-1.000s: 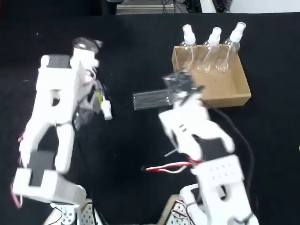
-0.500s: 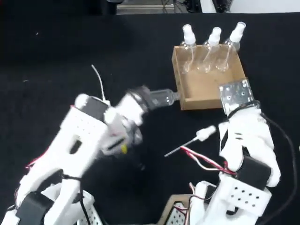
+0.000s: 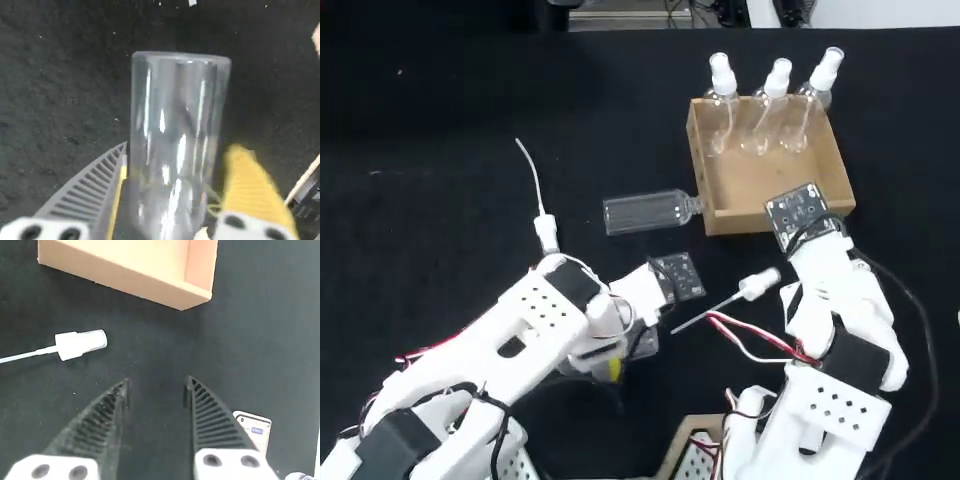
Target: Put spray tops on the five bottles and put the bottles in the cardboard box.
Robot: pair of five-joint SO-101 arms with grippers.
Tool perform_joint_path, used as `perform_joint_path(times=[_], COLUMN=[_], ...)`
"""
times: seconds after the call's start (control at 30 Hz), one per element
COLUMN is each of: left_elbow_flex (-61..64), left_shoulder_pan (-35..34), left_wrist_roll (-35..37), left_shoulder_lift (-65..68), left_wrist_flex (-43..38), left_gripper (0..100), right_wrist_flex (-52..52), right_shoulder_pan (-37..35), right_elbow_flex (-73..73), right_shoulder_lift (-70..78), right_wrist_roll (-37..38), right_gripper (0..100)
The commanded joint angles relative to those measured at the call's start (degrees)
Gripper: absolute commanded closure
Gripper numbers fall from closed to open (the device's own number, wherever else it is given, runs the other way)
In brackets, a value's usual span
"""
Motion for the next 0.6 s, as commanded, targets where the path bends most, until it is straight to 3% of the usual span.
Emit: perform_joint_path(times=[0.0,0.2,0.33,0.57], left_elbow_flex=[-4.1,-15.2,-24.0,-30.0], left_shoulder_pan=[-4.7,-6.4,-12.0,-34.9], left_wrist_roll=[-0.8,-0.8,-0.6,0.8], left_shoulder_lift=[-2.5,-2.5,-2.5,-2.5], left_wrist_flex=[1.3,13.1,22.0,28.7], left_gripper=[67,68,70,74], right_wrist_flex=[0.1,0.1,0.6,5.1], right_shoulder_pan=[0.5,0.4,-3.2,-17.8], right_elbow_flex=[-0.4,-0.4,-0.7,-0.7], right_shoulder_lift=[-1.3,-1.3,-1.3,-0.8], right_wrist_roll=[0.4,0.4,0.4,0.4], right_gripper=[85.8,85.8,85.7,85.7])
